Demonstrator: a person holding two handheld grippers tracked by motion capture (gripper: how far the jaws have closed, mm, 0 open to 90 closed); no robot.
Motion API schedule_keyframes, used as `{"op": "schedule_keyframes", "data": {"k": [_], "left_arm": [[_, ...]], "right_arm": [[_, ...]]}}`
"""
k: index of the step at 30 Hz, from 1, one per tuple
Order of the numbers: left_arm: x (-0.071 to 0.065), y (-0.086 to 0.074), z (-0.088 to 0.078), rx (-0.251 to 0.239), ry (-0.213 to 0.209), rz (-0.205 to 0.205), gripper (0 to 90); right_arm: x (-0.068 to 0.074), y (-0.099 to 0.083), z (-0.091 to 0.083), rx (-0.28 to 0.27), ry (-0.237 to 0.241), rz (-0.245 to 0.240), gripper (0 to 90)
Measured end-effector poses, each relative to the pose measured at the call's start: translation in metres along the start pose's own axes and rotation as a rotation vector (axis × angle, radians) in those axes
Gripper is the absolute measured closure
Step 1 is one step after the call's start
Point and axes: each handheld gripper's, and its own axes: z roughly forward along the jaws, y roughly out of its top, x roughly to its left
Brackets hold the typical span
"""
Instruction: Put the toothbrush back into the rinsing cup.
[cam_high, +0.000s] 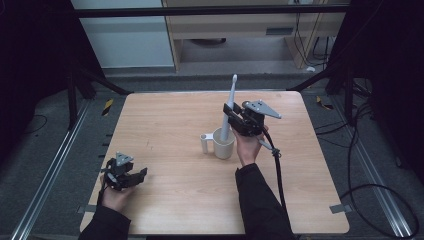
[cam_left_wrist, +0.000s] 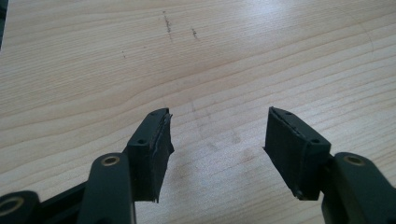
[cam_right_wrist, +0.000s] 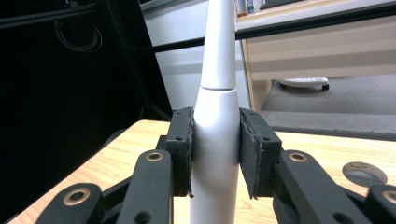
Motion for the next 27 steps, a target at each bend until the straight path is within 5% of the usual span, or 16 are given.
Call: {"op": "schedule_keyframes", "data": {"k": [27], "left_arm": [[0.000,0.000,0.000,0.001,0.001,0.001,39.4]], "right_arm": [[0.003,-0.034,0.017,0.163,-0.028,-0.021,67.4]]}}
